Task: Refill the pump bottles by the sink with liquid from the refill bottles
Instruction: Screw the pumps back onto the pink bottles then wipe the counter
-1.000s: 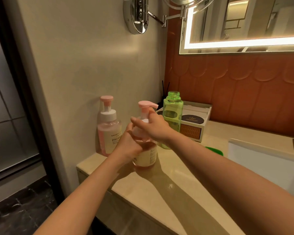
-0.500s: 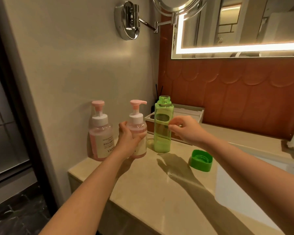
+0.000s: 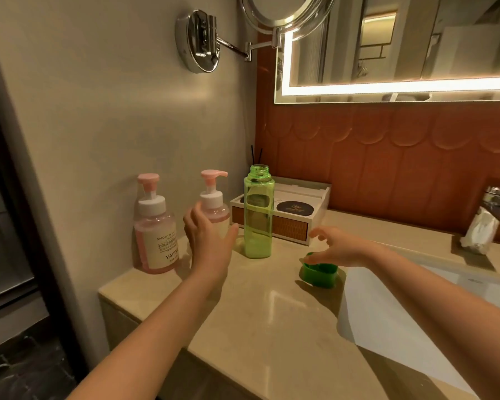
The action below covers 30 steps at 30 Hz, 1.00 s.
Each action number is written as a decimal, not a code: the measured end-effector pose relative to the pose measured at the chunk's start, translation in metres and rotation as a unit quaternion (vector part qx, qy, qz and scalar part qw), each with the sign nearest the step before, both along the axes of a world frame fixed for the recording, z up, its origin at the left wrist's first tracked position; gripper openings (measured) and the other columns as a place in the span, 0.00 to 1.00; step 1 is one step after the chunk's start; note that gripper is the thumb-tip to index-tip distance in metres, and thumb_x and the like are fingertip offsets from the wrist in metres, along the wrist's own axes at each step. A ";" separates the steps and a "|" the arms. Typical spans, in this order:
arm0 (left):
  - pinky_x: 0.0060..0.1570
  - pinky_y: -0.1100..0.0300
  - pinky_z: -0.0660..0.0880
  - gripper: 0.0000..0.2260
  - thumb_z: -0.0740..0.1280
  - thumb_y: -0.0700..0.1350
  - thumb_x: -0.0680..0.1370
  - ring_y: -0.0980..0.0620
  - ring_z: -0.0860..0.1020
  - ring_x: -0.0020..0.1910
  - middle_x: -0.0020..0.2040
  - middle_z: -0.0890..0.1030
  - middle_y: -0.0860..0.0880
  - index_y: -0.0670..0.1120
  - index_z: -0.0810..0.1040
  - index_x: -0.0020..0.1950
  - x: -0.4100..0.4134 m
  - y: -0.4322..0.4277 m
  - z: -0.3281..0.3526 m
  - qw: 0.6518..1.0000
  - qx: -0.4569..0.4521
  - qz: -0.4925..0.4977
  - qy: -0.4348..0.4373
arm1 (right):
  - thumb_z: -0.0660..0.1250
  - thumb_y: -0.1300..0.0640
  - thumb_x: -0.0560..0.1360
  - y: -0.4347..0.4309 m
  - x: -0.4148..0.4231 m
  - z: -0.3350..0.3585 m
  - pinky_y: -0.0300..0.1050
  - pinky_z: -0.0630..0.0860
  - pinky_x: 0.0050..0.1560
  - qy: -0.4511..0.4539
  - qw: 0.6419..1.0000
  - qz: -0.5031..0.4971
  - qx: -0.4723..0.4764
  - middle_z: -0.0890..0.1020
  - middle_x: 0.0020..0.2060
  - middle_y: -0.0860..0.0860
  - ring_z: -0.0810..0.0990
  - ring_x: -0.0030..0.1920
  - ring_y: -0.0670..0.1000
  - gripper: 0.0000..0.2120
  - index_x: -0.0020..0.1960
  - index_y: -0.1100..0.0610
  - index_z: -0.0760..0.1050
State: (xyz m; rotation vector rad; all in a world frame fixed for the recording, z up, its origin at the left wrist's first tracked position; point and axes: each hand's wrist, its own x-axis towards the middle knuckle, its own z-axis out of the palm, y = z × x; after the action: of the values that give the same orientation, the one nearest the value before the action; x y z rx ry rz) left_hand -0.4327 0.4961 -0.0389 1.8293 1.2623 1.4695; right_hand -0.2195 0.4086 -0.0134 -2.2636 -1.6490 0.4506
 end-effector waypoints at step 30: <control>0.44 0.62 0.68 0.26 0.75 0.55 0.67 0.52 0.74 0.54 0.53 0.74 0.53 0.52 0.66 0.58 0.081 0.049 0.032 0.986 -0.071 -0.132 -0.078 | 0.76 0.51 0.65 -0.014 0.024 -0.011 0.35 0.75 0.44 0.104 0.985 0.002 0.135 0.75 0.53 0.48 0.75 0.52 0.47 0.28 0.60 0.51 0.68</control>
State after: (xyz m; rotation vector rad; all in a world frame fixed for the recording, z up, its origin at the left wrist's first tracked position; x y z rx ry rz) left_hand -0.3516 0.5446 -0.0067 1.6787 0.9800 1.3149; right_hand -0.1953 0.3944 -0.0241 -1.9471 -1.5090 0.4191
